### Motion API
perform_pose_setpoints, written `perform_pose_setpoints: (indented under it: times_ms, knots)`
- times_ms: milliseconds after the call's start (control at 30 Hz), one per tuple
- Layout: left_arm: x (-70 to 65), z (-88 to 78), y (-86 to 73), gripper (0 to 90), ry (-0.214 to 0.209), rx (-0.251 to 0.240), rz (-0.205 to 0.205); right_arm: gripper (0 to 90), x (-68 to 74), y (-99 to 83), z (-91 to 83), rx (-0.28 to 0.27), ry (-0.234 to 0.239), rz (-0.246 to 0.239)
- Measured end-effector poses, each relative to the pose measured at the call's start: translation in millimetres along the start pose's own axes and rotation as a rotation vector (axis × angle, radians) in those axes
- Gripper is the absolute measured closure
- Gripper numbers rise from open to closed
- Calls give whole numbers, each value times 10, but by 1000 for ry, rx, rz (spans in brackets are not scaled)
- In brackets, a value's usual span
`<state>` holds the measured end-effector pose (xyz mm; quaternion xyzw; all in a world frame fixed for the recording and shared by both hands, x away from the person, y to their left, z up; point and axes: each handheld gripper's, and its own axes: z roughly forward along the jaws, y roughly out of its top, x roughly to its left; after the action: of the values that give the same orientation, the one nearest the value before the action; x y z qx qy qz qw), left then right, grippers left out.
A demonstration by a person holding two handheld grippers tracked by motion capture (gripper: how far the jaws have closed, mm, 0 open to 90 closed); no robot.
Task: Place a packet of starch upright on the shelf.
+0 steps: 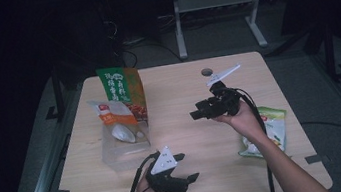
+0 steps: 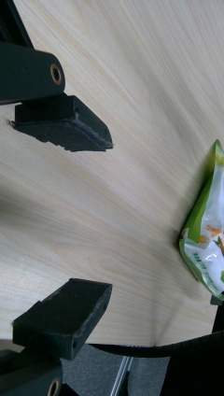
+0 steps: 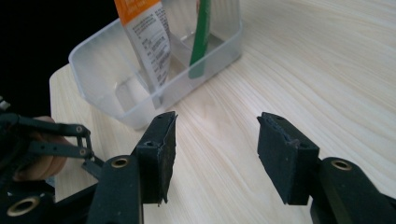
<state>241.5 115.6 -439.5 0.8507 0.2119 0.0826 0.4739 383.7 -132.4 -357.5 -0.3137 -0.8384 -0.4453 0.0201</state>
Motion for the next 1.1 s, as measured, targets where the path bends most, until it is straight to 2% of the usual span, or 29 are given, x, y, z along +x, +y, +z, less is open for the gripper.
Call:
perform_pose_setpoints:
  times_ms: [300,733,933,1100]
  knots:
    - [-6,36,11,251,-4,8,14,426,-77,-150,-141,20,-26,29]
    - [-4,58,19,249,-9,13,23,419,-170,-474,-505,15,-91,67]
    - [7,56,21,246,-1,4,9,412,-189,-596,-607,6,-104,80]
    - [11,60,28,246,0,6,15,410,-209,-683,-646,4,-106,85]
